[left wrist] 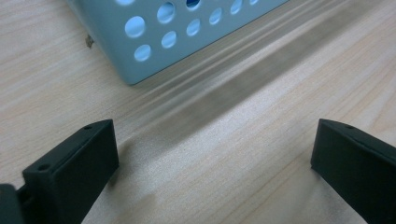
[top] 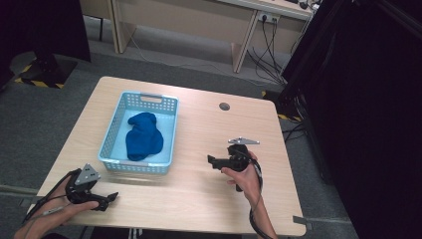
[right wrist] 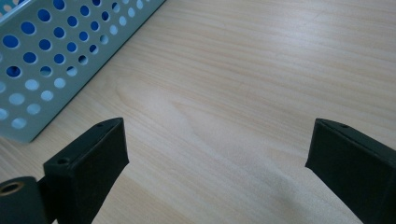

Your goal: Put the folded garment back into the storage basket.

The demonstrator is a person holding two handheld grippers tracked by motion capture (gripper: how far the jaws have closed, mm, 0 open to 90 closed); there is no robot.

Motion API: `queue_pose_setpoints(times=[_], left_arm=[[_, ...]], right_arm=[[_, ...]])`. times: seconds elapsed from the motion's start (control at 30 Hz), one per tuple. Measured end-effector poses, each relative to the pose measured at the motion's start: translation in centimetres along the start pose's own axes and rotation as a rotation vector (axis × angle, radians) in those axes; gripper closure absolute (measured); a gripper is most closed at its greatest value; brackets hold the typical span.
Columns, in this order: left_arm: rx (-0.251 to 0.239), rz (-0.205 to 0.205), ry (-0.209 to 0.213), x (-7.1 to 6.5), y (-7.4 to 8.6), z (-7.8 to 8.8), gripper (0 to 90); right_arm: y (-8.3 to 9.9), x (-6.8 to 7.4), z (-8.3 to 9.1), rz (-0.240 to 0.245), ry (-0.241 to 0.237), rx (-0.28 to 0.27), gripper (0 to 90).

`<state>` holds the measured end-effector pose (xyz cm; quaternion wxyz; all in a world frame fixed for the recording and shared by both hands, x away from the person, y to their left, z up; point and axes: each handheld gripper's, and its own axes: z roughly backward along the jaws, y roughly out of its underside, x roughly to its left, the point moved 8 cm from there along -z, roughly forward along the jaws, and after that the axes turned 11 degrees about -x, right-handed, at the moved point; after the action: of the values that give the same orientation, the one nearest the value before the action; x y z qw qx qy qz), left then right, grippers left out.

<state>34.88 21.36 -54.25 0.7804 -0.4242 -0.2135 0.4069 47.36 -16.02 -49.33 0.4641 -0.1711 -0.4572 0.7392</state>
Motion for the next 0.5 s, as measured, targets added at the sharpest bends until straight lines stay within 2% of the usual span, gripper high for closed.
queue_pose_setpoints(times=[0.5], left_arm=[[0.0,0.0,0.0,0.0,0.0,0.0,0.0]], right_arm=[[1.4,-0.5,0.6,0.003,0.011,0.02,5.7]])
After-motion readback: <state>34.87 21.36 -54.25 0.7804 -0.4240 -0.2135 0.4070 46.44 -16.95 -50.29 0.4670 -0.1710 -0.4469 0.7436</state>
